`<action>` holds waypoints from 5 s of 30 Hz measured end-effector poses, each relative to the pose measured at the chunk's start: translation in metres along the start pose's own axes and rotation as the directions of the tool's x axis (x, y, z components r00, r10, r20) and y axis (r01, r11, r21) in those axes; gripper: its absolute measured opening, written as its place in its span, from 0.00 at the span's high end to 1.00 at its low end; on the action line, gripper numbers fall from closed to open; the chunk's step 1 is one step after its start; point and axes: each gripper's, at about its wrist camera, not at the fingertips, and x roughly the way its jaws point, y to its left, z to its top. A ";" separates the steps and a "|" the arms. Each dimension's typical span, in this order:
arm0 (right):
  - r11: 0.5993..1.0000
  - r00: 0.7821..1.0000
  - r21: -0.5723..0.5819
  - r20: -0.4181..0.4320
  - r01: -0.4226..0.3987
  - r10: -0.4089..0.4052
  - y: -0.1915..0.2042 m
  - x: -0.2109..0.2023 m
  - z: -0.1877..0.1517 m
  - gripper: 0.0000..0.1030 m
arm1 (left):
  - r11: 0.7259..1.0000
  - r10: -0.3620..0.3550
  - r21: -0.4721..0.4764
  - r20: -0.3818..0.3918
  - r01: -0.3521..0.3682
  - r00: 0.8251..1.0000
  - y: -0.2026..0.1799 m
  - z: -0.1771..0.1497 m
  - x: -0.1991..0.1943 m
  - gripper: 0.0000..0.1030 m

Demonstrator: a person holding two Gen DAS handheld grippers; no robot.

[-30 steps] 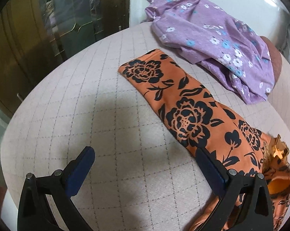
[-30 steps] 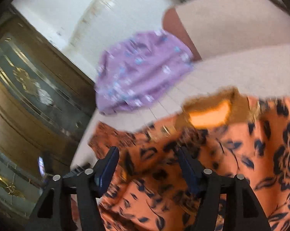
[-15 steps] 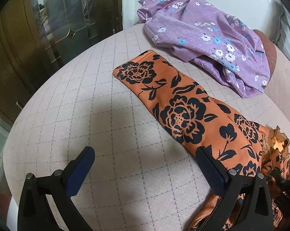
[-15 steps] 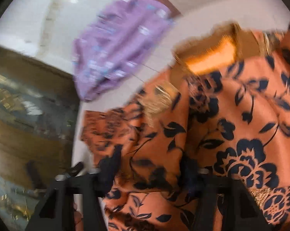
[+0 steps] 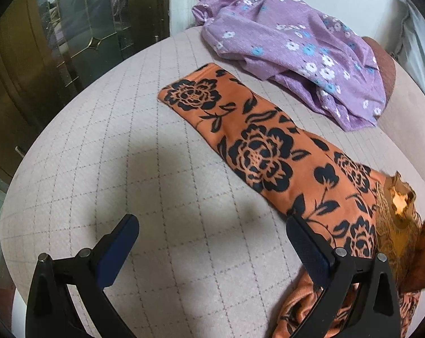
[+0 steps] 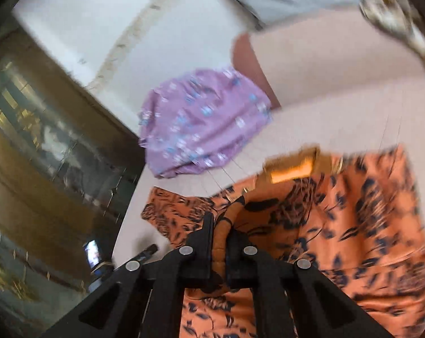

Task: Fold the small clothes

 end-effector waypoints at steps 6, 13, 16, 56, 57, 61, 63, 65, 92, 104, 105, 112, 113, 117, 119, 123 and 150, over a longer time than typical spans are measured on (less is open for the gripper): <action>0.956 0.998 -0.288 0.042 0.052 -0.041 0.079 -0.065 0.013 0.94 | 1.000 -0.013 -0.001 -0.013 0.013 1.000 0.003 -0.001 0.000 0.00; 0.953 0.927 -0.299 -0.341 0.050 -0.156 0.079 0.082 -0.007 0.91 | 0.999 -0.004 -0.049 -0.015 0.003 1.000 0.021 0.005 0.001 0.00; 0.986 0.904 -0.159 -0.410 0.059 -0.120 0.045 0.137 -0.022 0.90 | 0.998 0.009 -0.069 -0.017 -0.010 1.000 0.028 0.008 0.003 0.00; 0.993 0.950 -0.096 -0.309 -0.070 0.037 -0.074 0.108 -0.116 0.74 | 0.915 -0.205 -0.345 0.049 0.209 0.978 0.031 0.092 0.086 0.13; 0.993 0.949 -0.080 -0.310 -0.083 0.054 -0.077 0.108 -0.115 0.74 | 0.930 -0.172 -0.319 0.057 0.181 0.983 0.025 0.094 0.087 0.15; 0.990 0.935 0.023 -0.327 -0.141 0.140 -0.093 0.108 -0.111 0.75 | 0.952 -0.082 -0.291 0.071 0.099 0.994 0.012 0.100 0.090 0.74; 0.985 0.928 0.071 -0.332 -0.156 0.171 -0.098 0.110 -0.109 0.75 | 0.945 -0.103 -0.306 0.059 0.116 0.993 0.010 0.100 0.092 0.94; 0.983 0.925 0.089 -0.336 -0.159 0.180 -0.100 0.112 -0.107 0.75 | 0.929 -0.137 -0.336 0.079 0.156 0.987 0.014 0.099 0.084 0.95; 0.991 0.961 0.066 -0.247 -0.114 0.127 -0.083 0.080 -0.090 0.71 | 0.975 -0.212 0.098 0.683 0.200 0.699 -0.033 0.065 -0.260 0.96; 0.945 0.989 0.324 0.148 -0.046 -0.003 -0.187 -0.053 -0.040 0.37 | 0.637 -0.578 0.723 0.217 0.268 0.787 -0.271 -0.058 -0.210 0.41; 0.940 0.986 0.338 0.166 -0.038 -0.020 -0.194 -0.061 -0.038 0.36 | 0.598 -0.557 0.767 0.188 0.233 0.809 -0.288 -0.075 -0.198 0.37; 0.918 0.987 0.394 0.161 -0.043 -0.022 -0.212 -0.071 -0.028 0.35 | 0.710 -0.504 0.673 0.279 0.208 0.817 -0.239 -0.054 -0.191 0.24; 0.921 0.989 0.389 0.145 -0.032 -0.026 -0.211 -0.068 -0.028 0.35 | 0.748 -0.476 0.634 0.305 0.197 0.825 -0.224 -0.048 -0.186 0.22; 0.927 0.995 0.374 0.077 0.033 -0.067 -0.206 -0.045 -0.029 0.35 | 0.890 -0.279 0.444 0.347 0.105 0.895 -0.161 -0.020 -0.140 0.22; 0.923 0.992 0.373 0.032 0.098 -0.118 -0.212 -0.034 -0.032 0.35 | 0.925 -0.205 0.372 0.305 0.082 0.930 -0.137 -0.014 -0.105 0.22; 0.899 0.988 0.411 -0.028 0.150 -0.152 -0.232 -0.001 -0.035 0.37 | 0.959 -0.049 0.283 0.150 0.005 0.987 -0.103 -0.009 -0.030 0.22; 0.876 0.879 0.093 -0.110 0.474 -0.464 -0.195 0.000 -0.054 0.91 | 0.838 0.114 0.503 0.218 -0.211 0.969 -0.107 -0.061 -0.013 0.23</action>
